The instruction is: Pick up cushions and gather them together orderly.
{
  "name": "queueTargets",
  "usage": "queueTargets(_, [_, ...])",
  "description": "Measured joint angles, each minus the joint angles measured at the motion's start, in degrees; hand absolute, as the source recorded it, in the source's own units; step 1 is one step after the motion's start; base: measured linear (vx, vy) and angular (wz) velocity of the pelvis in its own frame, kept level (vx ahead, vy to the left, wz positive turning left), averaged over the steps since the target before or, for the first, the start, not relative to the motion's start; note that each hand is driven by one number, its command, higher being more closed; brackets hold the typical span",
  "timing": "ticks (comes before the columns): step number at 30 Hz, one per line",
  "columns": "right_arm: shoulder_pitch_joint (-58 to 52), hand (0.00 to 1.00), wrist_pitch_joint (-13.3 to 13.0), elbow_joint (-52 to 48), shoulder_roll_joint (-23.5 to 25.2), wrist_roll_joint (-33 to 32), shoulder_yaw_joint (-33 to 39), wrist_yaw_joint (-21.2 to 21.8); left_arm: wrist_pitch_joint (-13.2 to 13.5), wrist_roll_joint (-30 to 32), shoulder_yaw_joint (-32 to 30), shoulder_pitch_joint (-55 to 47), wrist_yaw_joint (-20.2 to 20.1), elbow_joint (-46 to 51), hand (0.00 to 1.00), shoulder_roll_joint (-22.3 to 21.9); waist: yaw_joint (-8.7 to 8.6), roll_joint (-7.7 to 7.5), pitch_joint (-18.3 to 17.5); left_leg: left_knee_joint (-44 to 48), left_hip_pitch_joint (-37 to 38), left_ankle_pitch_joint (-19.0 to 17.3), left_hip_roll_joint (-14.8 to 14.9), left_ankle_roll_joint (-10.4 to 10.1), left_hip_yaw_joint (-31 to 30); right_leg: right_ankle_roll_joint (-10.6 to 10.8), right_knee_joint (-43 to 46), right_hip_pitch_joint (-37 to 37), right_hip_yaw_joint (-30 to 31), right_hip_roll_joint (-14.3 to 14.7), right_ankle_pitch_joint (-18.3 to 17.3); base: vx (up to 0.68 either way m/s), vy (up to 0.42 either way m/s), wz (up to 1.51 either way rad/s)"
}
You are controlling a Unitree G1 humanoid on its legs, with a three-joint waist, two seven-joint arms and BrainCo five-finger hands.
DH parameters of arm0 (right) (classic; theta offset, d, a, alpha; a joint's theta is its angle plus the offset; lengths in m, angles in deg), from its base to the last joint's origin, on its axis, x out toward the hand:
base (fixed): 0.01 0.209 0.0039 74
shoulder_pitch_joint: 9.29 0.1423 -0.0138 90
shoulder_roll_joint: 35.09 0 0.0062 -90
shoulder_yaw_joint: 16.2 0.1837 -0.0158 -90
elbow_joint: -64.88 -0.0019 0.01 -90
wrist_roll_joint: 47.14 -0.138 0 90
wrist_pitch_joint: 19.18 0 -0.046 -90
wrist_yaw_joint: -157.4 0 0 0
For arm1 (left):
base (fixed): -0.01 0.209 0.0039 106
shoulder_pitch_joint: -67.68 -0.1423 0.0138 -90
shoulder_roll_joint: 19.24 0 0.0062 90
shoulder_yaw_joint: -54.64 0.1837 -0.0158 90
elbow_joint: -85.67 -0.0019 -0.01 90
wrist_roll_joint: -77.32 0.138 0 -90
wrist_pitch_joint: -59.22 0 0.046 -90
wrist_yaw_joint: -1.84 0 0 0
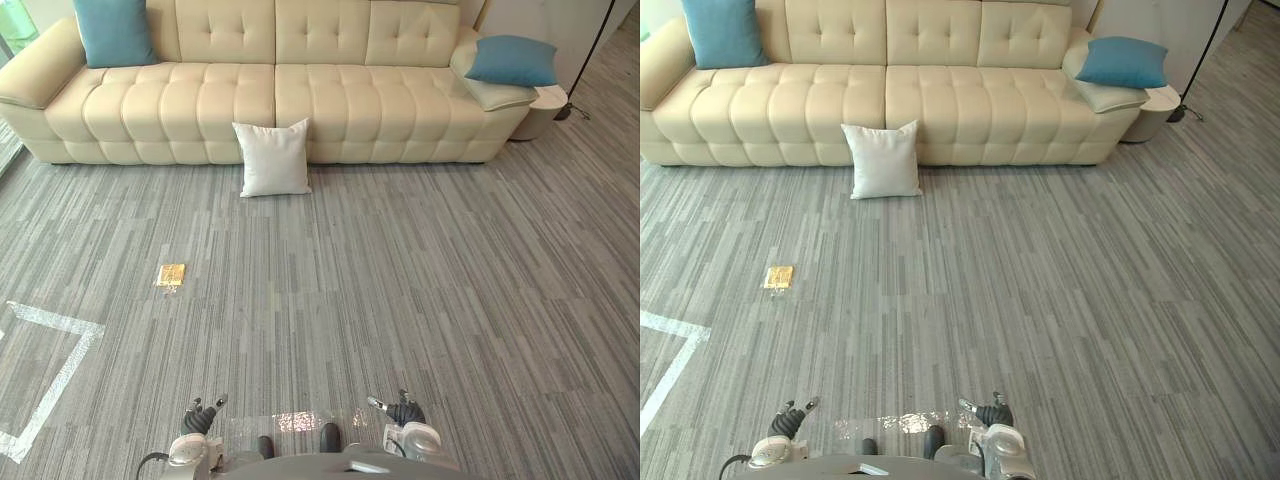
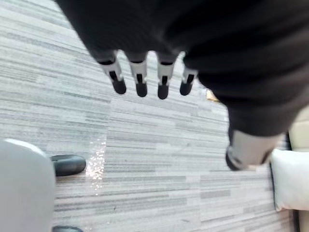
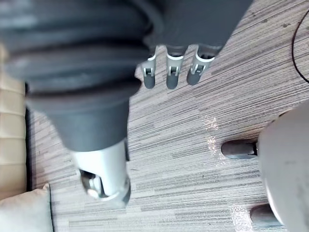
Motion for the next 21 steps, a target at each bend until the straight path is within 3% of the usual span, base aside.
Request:
queueTargets(10, [0.8, 0.0, 0.84, 5.35, -0.09, 0.08, 4.61, -0.03, 0.01, 1.16, -4.07, 0.51, -1.29, -1.82, 0.0, -0.18, 0.06, -0.05, -0.01, -1.02, 0.3, 0.66, -0.02, -0.08, -0.8, 0.05, 0.01, 0.04, -0.55, -0.01, -0.06, 0.0, 0.0, 0.02])
queueTargets(21, [1.12, 0.0, 1.32, 5.86, 0.07, 2.23, 6.85, 0.07, 0.06, 1.22, -4.13, 0.58, -2.01, -2.23, 0.0, -0.14, 0.14, -0.05, -0.01, -1.02, 0.58, 0.66, -0.03, -0.08, -1.07, 0.24, 0.01, 0.51, -1.0, -0.03, -0.26, -0.01, 0.0, 0.01])
